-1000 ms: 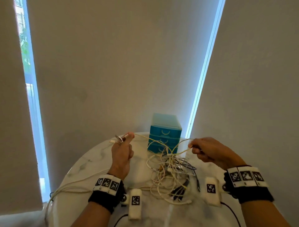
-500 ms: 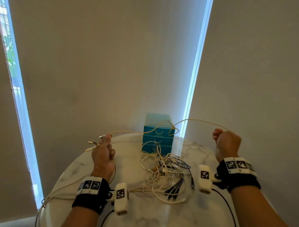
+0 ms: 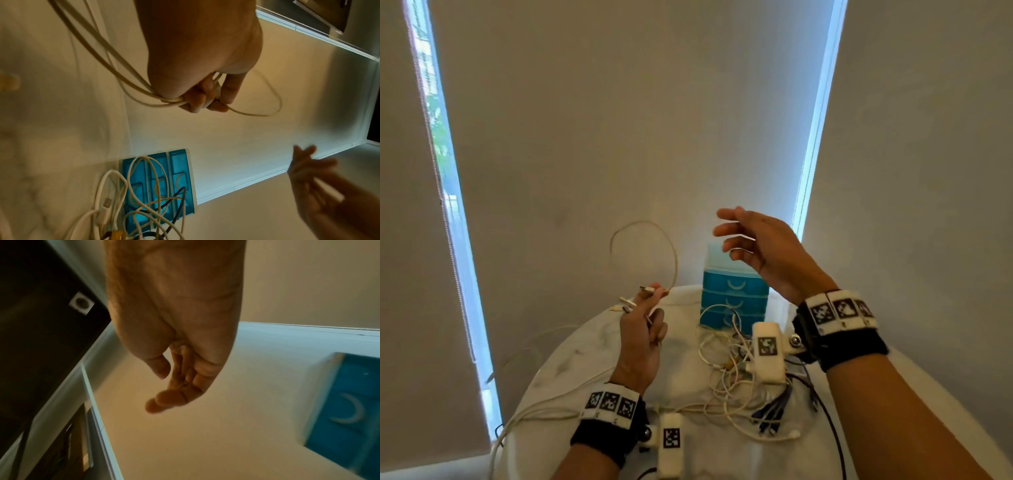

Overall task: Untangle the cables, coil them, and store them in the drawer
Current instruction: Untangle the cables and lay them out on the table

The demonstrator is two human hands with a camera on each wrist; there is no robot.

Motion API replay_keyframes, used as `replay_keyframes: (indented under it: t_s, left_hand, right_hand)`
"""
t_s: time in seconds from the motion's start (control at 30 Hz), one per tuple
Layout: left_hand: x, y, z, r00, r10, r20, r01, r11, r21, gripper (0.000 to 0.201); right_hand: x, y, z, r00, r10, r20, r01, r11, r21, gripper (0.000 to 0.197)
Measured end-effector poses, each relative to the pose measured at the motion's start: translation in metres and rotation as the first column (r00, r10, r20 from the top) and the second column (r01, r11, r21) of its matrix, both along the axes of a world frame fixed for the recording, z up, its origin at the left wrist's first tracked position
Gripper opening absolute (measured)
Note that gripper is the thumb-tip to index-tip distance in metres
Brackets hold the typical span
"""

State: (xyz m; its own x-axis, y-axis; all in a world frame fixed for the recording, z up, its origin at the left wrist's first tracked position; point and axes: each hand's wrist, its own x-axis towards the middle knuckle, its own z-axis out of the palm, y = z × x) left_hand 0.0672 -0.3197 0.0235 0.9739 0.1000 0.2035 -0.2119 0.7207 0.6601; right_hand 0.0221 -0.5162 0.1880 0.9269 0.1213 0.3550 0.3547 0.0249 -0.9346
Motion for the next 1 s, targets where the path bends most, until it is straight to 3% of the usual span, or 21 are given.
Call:
replay_keyframes:
  t_s: [0.1,0.2,0.33,0.47,0.67,0.87,0.93,1.0]
  left_hand:
    - [0.001,-0.002,0.000,0.998,0.054,0.013,-0.054,0.996,0.068,0.016]
    - [0.002,-0.012,-0.002,0.993,0.110,0.037,-0.115,0.976,0.185,0.022]
    - [-0.009,-0.023,0.001,0.972,0.161,0.172,-0.221,0.876,0.428,0.019]
    - [-0.017,-0.033,0.000,0.983,0.039,0.179,-0.136,0.810,0.570,0.021]
    - [-0.024,-0.037,0.004,0.993,-0.023,0.119,-0.057,0.776,0.628,0.021]
    - [-0.022,-0.034,0.002,0.999,-0.040,0.032,0.008,0.737,0.676,0.017]
    - [-0.017,-0.034,-0.002,0.996,-0.092,-0.014,0.069,0.626,0.777,0.033]
    - [-0.022,-0.035,0.001,0.982,-0.190,-0.021,0.103,0.434,0.895,0.036]
  right_hand:
    - [-0.005,-0.028,-0.039,0.990,-0.126,-0.062,0.135,0.977,0.165,0.034]
    - [-0.013,-0.036,-0.083,0.964,-0.241,-0.114,0.247,0.968,0.035,0.028]
    - [-0.034,-0.021,-0.119,0.972,-0.217,-0.087,0.208,0.973,-0.099,0.019]
    - [-0.040,-0.002,-0.135,0.986,-0.130,0.105,0.153,0.956,-0.250,0.028]
    - [-0.025,0.002,-0.139,0.909,-0.228,0.348,0.370,0.825,-0.427,0.018]
    - [-0.010,0.011,-0.138,0.820,-0.273,0.503,0.504,0.760,-0.410,0.014]
    - [-0.004,0.014,-0.123,0.804,-0.311,0.507,0.521,0.778,-0.350,0.012]
    - [0.004,0.011,-0.103,0.796,-0.378,0.472,0.548,0.781,-0.300,0.010]
